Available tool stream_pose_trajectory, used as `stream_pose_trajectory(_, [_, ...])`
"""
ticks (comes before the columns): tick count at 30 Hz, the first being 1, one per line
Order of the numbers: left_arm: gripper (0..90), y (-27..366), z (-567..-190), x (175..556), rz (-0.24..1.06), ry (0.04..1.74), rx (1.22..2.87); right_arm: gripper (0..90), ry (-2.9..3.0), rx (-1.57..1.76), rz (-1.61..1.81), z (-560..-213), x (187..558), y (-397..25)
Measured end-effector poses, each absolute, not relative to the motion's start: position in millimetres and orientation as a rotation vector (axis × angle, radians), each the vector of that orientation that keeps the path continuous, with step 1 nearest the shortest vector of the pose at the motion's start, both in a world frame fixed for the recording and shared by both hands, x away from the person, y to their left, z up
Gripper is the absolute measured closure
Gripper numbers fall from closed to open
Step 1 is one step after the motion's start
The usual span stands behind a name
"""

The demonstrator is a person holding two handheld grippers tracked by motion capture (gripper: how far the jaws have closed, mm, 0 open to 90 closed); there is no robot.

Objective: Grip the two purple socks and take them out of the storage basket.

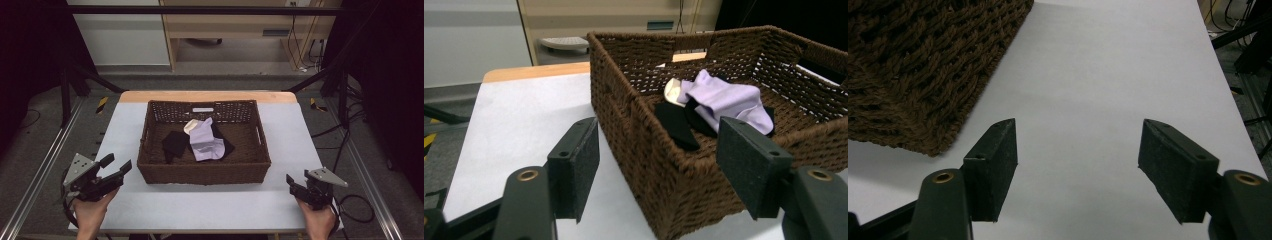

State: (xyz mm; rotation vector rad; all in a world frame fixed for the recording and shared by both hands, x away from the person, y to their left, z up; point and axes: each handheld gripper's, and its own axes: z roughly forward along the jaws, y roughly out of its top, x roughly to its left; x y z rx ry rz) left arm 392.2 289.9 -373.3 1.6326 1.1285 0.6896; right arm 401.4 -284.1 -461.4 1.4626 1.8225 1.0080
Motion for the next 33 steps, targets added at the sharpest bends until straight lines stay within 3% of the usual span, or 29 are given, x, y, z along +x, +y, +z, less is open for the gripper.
stream_pose_trajectory(33, [32.6, 194.3, -318.7, 463.7, 0.68, 0.979, 1.709, 33.0, 1.833, 1.474, 1.012, -461.9, 405.0, -285.1])
